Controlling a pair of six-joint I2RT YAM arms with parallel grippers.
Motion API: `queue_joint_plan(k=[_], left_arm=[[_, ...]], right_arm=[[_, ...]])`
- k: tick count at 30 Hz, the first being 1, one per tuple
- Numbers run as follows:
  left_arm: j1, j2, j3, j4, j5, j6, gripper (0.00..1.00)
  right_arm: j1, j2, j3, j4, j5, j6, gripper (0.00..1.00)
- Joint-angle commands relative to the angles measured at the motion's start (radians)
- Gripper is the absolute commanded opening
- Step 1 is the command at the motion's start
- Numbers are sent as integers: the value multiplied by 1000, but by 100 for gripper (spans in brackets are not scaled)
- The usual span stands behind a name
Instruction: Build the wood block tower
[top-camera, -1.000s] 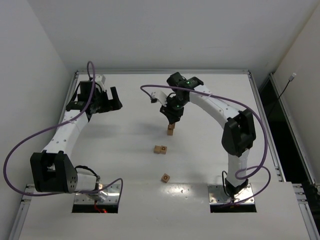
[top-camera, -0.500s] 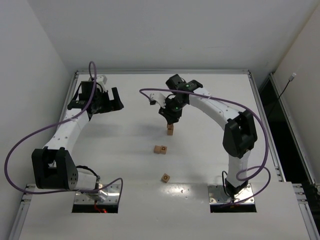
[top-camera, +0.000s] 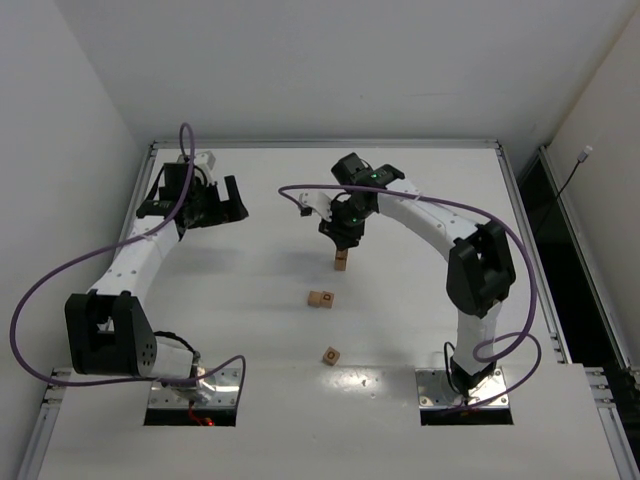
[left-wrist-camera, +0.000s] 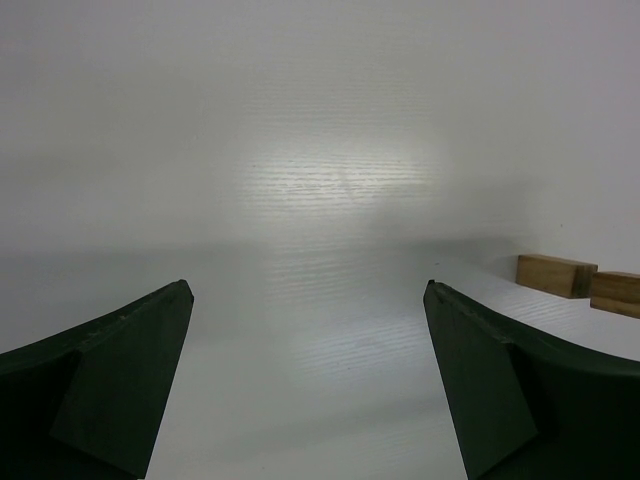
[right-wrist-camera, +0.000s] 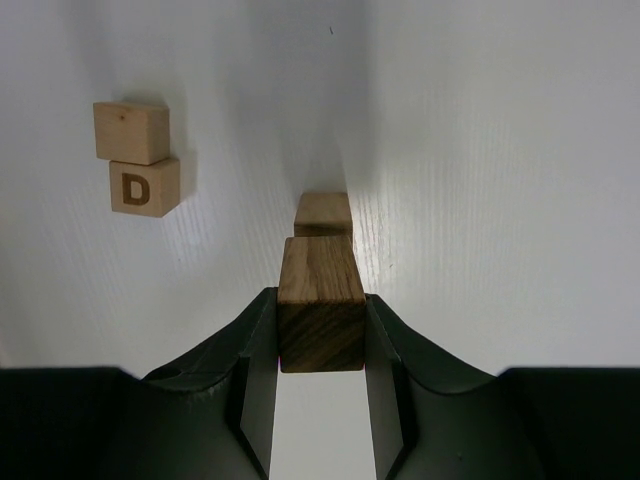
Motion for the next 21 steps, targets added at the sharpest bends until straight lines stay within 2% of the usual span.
queue_joint_plan(k=[1, 21], left_arm=[[9, 7, 37, 25, 20, -11, 99], [9, 25, 46, 25, 20, -11, 99]], right_arm=[[6, -50, -4, 30, 1, -39, 0], [6, -50, -13, 39, 10, -50, 0]])
